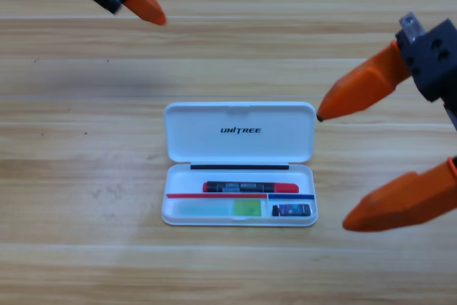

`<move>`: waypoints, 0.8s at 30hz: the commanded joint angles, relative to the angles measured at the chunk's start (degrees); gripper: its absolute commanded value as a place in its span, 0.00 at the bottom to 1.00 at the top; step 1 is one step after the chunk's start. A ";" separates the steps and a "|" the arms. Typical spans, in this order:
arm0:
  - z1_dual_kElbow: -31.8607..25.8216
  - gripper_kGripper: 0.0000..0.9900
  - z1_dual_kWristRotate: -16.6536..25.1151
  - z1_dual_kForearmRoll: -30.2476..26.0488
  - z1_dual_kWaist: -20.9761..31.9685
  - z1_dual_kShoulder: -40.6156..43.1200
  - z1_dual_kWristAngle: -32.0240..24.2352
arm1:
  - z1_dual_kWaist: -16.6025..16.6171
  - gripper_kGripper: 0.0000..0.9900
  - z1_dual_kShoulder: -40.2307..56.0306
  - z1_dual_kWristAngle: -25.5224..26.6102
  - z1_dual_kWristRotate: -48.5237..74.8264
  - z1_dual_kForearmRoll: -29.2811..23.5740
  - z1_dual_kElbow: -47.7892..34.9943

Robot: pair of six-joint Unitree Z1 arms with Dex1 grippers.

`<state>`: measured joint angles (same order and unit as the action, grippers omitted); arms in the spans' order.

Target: Clean up eraser and pencils

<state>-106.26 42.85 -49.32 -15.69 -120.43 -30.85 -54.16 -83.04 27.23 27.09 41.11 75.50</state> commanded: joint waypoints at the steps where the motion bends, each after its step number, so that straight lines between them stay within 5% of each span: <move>1: -13.44 0.00 8.12 -15.28 0.92 -15.89 -7.91 | -1.12 0.99 1.92 0.55 -0.29 -0.68 -2.73; 4: -21.27 0.00 10.94 -23.89 -2.06 -23.01 -9.93 | -1.12 0.99 2.71 0.55 -0.46 -0.68 -2.73; 24: -11.69 0.00 17.53 -27.94 -10.50 -22.04 -11.69 | -1.12 0.99 2.36 0.19 -0.46 -0.68 -3.35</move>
<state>-121.43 59.33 -76.45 -24.04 -142.53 -41.83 -54.16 -80.98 27.23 27.00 41.10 74.17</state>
